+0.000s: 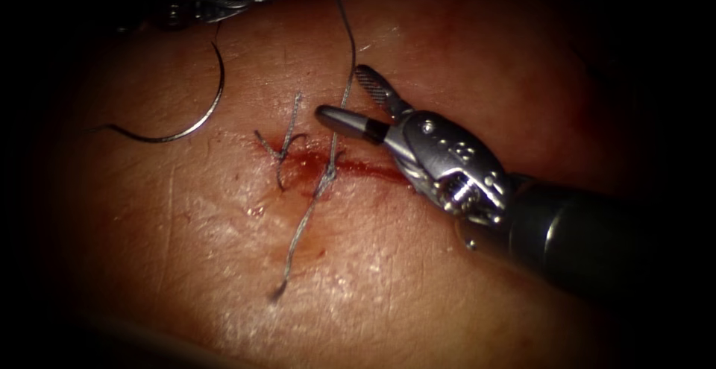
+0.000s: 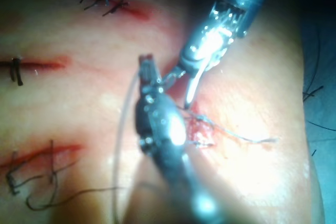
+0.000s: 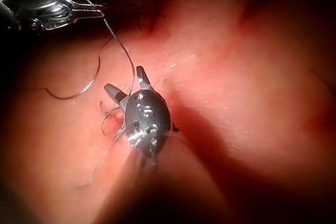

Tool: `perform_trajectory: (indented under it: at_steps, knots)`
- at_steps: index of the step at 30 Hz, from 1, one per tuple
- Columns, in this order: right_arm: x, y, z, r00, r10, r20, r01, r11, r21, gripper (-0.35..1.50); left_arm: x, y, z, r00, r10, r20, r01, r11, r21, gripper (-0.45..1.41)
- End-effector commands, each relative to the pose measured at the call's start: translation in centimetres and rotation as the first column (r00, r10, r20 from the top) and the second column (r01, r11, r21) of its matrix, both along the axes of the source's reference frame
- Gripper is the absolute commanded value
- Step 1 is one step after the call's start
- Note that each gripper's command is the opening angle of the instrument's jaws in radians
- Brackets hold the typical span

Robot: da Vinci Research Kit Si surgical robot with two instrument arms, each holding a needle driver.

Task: Wound Closure

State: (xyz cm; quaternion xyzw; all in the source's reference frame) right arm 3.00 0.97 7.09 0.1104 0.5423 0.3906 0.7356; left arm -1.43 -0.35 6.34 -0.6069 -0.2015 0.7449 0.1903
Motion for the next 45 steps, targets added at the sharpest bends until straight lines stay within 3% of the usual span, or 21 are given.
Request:
perform_trajectory:
  at_steps: [1,7,14,22,36,45]
  knots:
    - [0.11,-0.06,0.06,1.0,-0.002,-0.003,0.002,1.0,0.001,1.48,-0.01,-0.07,0.04,1.0,0.002,0.0,-0.002,1.0,0.003,-0.45]
    - [0.18,-0.04,0.07,1.0,0.008,0.008,-0.008,1.0,0.001,1.48,-0.01,-0.11,-0.09,1.0,0.001,-0.001,-0.001,1.0,-0.005,-0.45]
    - [0.5,-0.12,0.16,1.0,-0.024,-0.016,0.024,1.0,0.006,1.48,-0.1,-0.12,-0.22,1.0,-0.002,0.001,0.002,1.0,-0.012,-0.45]
    - [0.56,-0.14,0.23,1.0,-0.026,-0.004,0.026,1.0,0.004,1.48,-0.12,-0.16,-0.39,1.0,0.0,0.005,0.0,1.0,-0.013,-0.45]
    - [0.8,-0.21,0.31,0.999,-0.048,0.003,0.048,0.999,0.005,1.48,-0.2,-0.19,-0.38,1.0,0.003,0.011,-0.003,1.0,-0.014,-0.45]
    - [0.8,-0.18,0.27,0.997,-0.07,-0.013,0.07,0.997,0.011,1.33,-0.25,-0.23,-0.37,1.0,0.006,0.016,-0.005,1.0,-0.016,-0.45]
